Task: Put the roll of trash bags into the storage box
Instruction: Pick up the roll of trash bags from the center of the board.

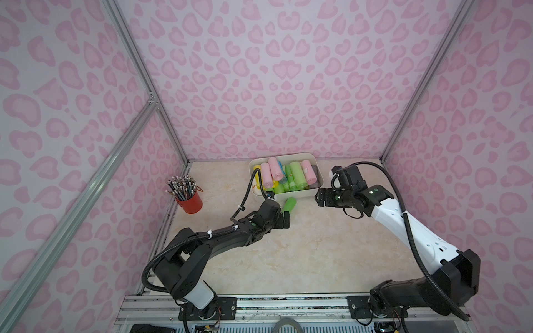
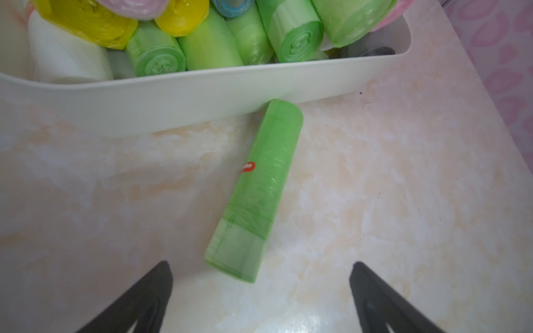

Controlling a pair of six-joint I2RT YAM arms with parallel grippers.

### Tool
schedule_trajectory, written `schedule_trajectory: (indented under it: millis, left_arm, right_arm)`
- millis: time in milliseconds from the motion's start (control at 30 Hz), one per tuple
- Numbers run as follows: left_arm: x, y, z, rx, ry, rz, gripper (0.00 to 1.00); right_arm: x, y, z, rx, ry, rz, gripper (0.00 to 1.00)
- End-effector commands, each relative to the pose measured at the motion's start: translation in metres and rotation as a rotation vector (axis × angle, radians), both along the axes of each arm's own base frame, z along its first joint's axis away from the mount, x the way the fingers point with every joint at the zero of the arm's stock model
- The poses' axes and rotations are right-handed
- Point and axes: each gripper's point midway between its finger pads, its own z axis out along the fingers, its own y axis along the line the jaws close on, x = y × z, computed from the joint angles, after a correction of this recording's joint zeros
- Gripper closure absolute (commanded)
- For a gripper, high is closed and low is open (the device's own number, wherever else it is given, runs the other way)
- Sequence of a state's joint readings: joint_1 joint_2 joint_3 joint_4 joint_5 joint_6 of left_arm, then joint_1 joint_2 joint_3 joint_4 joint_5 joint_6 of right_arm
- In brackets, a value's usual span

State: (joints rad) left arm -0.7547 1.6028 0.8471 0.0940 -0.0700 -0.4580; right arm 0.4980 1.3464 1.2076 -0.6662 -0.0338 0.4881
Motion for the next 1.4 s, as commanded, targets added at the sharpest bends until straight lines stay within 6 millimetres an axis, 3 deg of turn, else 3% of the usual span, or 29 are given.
schedule_trajectory:
  millis: [0, 33, 167, 500, 633, 733, 833, 933, 1133, 1367]
  left_arm:
    - [0.008, -0.002, -0.006, 0.036, -0.004, 0.010, 0.04]
    - [0.010, -0.004, -0.009, 0.042, -0.001, 0.008, 0.04]
    - [0.017, -0.012, -0.018, 0.114, -0.008, 0.000, 0.06]
    - [0.038, -0.021, -0.042, 0.224, -0.004, 0.033, 0.12]
    - [0.044, -0.026, -0.056, 0.250, 0.014, 0.036, 0.23]
    - [0.044, -0.029, -0.062, 0.261, 0.018, 0.035, 0.38]
    - [0.036, -0.027, -0.069, 0.320, 0.004, 0.020, 0.56]
    - [0.026, -0.023, -0.071, 0.388, -0.014, 0.021, 0.62]
    - [0.015, -0.021, -0.046, 0.355, -0.053, 0.052, 0.69]
    - [0.017, -0.037, 0.009, 0.226, -0.100, 0.025, 0.74]
  right_arm:
    - [-0.016, -0.009, -0.015, 0.028, 0.036, -0.042, 0.10]
    - [-0.024, -0.013, -0.010, 0.044, 0.018, -0.049, 0.10]
    - [-0.039, -0.021, -0.022, 0.056, 0.045, -0.072, 0.10]
    - [-0.047, -0.036, -0.025, 0.074, 0.043, -0.119, 0.10]
    - [-0.050, -0.042, -0.033, 0.090, 0.070, -0.151, 0.09]
    - [-0.055, -0.046, -0.038, 0.098, 0.086, -0.161, 0.09]
    - [-0.060, -0.049, -0.043, 0.101, 0.093, -0.170, 0.09]
    - [-0.062, -0.050, -0.048, 0.096, 0.105, -0.174, 0.09]
    - [-0.059, -0.046, -0.053, 0.090, 0.129, -0.161, 0.09]
    - [-0.055, -0.048, -0.048, 0.106, 0.105, -0.188, 0.09]
